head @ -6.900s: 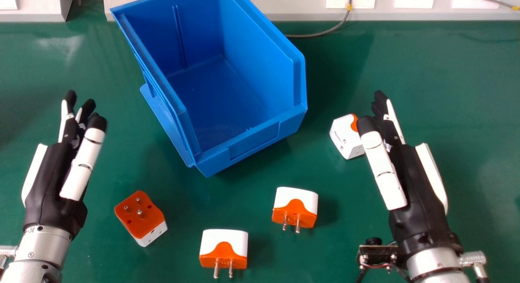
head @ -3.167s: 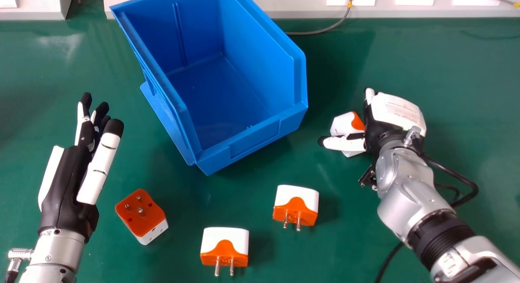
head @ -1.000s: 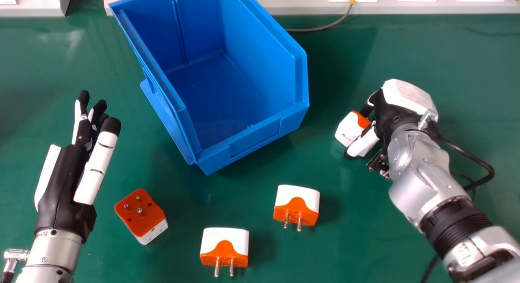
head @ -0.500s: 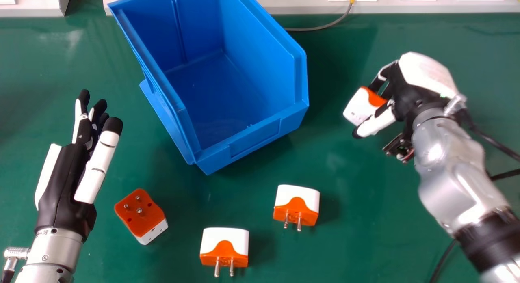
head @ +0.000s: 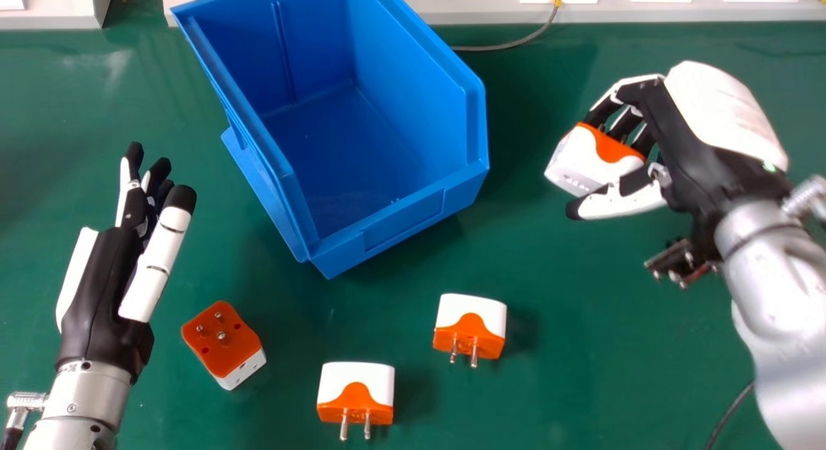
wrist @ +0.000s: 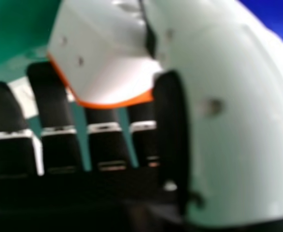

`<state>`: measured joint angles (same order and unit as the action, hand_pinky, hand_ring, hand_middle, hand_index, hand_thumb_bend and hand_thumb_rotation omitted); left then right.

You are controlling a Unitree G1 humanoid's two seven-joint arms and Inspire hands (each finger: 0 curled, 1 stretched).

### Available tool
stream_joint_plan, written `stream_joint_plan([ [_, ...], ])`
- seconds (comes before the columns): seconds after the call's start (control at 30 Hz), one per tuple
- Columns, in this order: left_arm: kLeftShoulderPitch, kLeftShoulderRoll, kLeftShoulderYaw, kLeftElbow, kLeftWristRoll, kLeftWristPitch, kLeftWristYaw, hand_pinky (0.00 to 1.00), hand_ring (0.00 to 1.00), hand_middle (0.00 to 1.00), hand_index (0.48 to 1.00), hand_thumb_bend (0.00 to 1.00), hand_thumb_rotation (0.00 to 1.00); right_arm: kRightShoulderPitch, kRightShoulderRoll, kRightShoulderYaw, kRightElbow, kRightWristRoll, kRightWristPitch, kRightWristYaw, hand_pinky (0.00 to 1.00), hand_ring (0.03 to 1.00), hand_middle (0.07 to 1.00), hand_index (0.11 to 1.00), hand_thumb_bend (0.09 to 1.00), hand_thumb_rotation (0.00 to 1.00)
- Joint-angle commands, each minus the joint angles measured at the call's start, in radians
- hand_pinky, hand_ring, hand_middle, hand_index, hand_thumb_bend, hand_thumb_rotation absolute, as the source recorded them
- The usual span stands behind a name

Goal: Pick all objects and put in blue box

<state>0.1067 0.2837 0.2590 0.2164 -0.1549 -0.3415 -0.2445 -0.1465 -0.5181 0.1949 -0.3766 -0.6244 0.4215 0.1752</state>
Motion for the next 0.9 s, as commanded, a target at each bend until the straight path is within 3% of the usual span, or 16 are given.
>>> stream_joint_plan([
  [0.0,-0.004,0.001,0.002,-0.018,0.004,-0.013,0.004,1.00,1.00,1.00,1.000,0.58,0.83,0.044,-0.006,-0.046,-0.101,0.010,-0.041,-0.001,0.29,0.413,0.508,0.564,0.486,0.00],
  [0.23,-0.005,0.001,0.001,-0.018,0.005,-0.011,0.005,1.00,1.00,1.00,1.000,0.58,0.83,0.185,0.025,-0.072,-0.262,0.017,-0.115,0.012,0.28,0.413,0.509,0.569,0.484,0.00],
  [0.43,-0.009,-0.002,-0.002,-0.016,0.004,-0.013,0.007,1.00,1.00,1.00,1.000,0.59,0.82,0.214,0.059,-0.050,-0.326,0.027,-0.146,0.050,0.26,0.400,0.496,0.573,0.480,0.00],
  [0.73,-0.010,-0.009,-0.008,-0.028,0.001,0.006,0.015,1.00,1.00,1.00,1.000,0.60,0.82,0.086,0.129,0.033,-0.236,-0.002,-0.199,0.061,0.26,0.401,0.499,0.579,0.480,0.00],
  [0.87,-0.009,-0.010,-0.016,-0.037,0.013,0.016,0.025,1.00,1.00,1.00,1.000,0.61,0.82,-0.021,0.192,0.086,-0.135,-0.017,-0.205,0.060,0.27,0.411,0.512,0.572,0.482,0.00],
])
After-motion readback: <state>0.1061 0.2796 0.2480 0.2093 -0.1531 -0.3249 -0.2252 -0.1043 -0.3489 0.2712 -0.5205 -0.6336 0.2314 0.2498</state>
